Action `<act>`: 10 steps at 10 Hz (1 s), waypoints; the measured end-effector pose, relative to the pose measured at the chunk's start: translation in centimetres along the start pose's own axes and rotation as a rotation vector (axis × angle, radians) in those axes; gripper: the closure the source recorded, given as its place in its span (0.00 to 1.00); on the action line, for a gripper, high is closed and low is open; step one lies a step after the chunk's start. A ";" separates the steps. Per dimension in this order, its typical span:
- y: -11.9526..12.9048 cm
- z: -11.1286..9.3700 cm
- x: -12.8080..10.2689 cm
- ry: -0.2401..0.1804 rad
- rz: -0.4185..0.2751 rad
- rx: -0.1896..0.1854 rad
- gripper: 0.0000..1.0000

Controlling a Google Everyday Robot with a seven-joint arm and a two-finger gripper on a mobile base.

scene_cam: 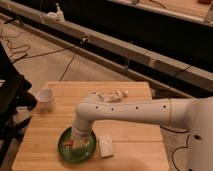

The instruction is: Place the pepper in the ceramic bowl

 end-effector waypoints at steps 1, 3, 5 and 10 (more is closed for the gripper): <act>0.8 0.5 -0.4 -0.023 -0.002 -0.040 0.82; 1.7 0.9 -1.4 -0.084 -0.009 -0.102 0.61; 1.5 0.7 -1.2 -0.114 -0.001 -0.123 0.47; 1.6 0.8 -1.2 -0.113 -0.002 -0.125 0.45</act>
